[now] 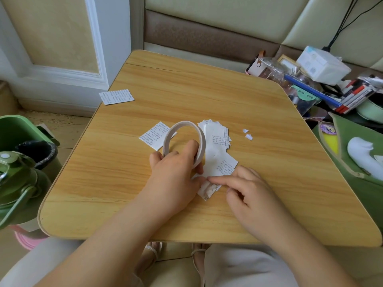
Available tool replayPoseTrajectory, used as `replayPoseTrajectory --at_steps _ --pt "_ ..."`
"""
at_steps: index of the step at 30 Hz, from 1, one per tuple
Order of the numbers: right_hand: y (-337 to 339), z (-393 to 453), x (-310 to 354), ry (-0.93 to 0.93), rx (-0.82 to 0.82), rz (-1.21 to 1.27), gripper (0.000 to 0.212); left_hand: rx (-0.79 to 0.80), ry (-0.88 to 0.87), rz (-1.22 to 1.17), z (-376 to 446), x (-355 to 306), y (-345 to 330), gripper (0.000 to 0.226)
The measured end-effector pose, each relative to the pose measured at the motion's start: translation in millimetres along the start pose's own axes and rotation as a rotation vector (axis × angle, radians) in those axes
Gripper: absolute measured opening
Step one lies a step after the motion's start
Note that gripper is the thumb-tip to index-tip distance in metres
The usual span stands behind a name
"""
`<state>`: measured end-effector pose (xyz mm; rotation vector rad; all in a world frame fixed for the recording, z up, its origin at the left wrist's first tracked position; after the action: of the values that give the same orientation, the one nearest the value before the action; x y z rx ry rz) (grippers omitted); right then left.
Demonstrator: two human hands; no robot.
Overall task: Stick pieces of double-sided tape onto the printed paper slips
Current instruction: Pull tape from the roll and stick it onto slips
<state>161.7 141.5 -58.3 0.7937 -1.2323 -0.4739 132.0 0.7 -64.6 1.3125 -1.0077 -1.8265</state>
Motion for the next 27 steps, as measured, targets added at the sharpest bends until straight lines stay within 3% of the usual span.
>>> replayPoseTrajectory --at_steps 10,15,21,27 --pt "1 7 -17 -0.285 0.062 0.392 0.047 0.073 -0.044 -0.007 0 6 1 0.039" --pt "14 9 -28 -0.392 -0.181 0.514 0.024 0.068 -0.054 -0.022 0 6 2 0.041" --pt "28 19 -13 -0.208 -0.241 0.116 0.015 0.067 -0.048 -0.042 0 6 3 0.040" --pt "19 25 -18 -0.285 -0.116 -0.045 0.033 0.054 -0.019 -0.058 -1 6 6 0.050"
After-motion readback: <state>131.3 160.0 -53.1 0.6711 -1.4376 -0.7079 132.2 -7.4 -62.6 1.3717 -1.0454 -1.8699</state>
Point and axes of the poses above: each hand's wrist, its own z-axis towards the middle knuckle, its own y-axis out of the back of the hand, x = y × z, the point moved 7 cm from there along z, towards the middle knuckle, and after that the axes turned 13 degrees about z, right-handed, at the moved point
